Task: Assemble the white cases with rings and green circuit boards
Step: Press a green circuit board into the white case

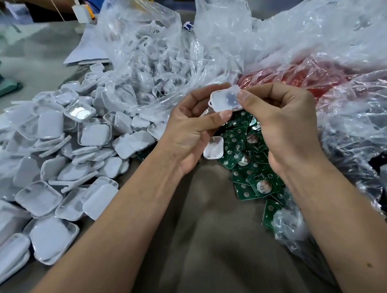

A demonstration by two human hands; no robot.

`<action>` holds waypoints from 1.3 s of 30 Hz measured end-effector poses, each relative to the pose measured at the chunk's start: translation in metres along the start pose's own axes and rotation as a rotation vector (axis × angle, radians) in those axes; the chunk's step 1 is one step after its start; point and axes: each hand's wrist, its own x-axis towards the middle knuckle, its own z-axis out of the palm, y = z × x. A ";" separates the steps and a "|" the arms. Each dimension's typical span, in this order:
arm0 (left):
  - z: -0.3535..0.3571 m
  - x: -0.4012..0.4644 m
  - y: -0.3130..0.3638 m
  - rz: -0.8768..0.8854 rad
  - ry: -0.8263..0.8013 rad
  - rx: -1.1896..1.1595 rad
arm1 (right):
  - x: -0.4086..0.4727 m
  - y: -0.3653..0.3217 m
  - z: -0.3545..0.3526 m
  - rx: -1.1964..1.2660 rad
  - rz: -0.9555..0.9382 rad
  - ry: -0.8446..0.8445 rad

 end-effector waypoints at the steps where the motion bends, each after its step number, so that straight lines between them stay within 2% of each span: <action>1: 0.000 0.000 0.000 -0.003 0.001 -0.001 | 0.000 0.000 0.000 -0.013 -0.004 0.009; 10: 0.002 -0.002 0.000 -0.010 -0.021 0.000 | 0.002 0.004 -0.001 -0.046 -0.032 0.027; 16: 0.005 -0.004 0.000 -0.016 0.002 0.038 | 0.004 0.010 -0.003 -0.230 -0.101 0.052; 19: 0.008 -0.005 0.001 -0.031 0.003 0.040 | 0.004 0.008 -0.005 -0.230 -0.120 0.057; 24: 0.009 -0.006 0.005 -0.088 0.020 -0.050 | 0.007 -0.001 -0.011 -0.245 -0.247 0.008; 29: 0.010 -0.005 0.010 -0.162 0.038 -0.231 | 0.005 -0.004 -0.014 -0.389 -0.340 -0.008; 39: 0.010 -0.003 0.010 -0.225 0.045 -0.267 | 0.001 -0.003 -0.014 -0.596 -0.583 -0.115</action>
